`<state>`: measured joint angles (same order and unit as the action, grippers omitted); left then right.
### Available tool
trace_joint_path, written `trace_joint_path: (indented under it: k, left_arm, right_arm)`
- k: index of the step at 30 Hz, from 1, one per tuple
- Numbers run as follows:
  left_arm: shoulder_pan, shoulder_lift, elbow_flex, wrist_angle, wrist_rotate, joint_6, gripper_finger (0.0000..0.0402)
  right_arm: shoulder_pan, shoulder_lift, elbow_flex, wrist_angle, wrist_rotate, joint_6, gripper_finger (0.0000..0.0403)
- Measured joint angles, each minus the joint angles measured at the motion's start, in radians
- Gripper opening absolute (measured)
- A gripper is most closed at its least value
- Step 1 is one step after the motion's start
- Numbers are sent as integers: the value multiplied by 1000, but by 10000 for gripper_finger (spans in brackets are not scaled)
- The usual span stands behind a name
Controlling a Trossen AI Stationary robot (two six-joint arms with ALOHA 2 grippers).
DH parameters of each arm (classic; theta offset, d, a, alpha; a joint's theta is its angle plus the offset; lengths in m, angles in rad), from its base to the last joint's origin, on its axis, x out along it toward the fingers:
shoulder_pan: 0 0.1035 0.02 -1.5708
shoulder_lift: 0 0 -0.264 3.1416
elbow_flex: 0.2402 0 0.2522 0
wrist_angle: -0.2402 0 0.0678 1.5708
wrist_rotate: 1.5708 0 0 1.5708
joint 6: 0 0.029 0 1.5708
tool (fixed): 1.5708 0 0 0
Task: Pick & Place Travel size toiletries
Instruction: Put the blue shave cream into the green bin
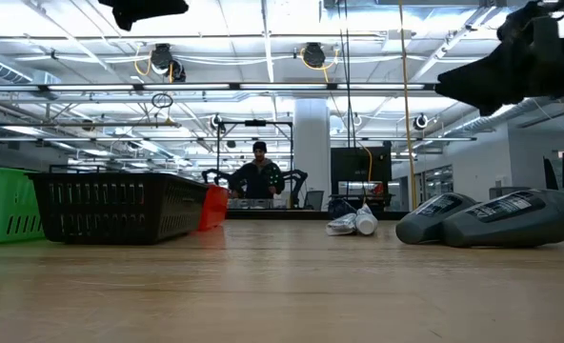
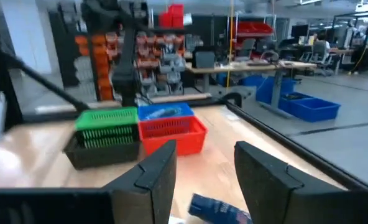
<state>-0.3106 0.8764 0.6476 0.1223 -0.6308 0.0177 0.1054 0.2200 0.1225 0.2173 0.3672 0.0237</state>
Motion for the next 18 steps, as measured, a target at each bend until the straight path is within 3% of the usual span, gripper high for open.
trace_joint_path:
  k: [9,18]
  left_arm:
    - [23,0,0,-45,0,6,161]
    - [47,0,0,-66,0,10,161]
  right_arm:
    - [-149,429,269,-93,-11,-67,195]
    - [-345,933,573,-230,-285,-155,207]
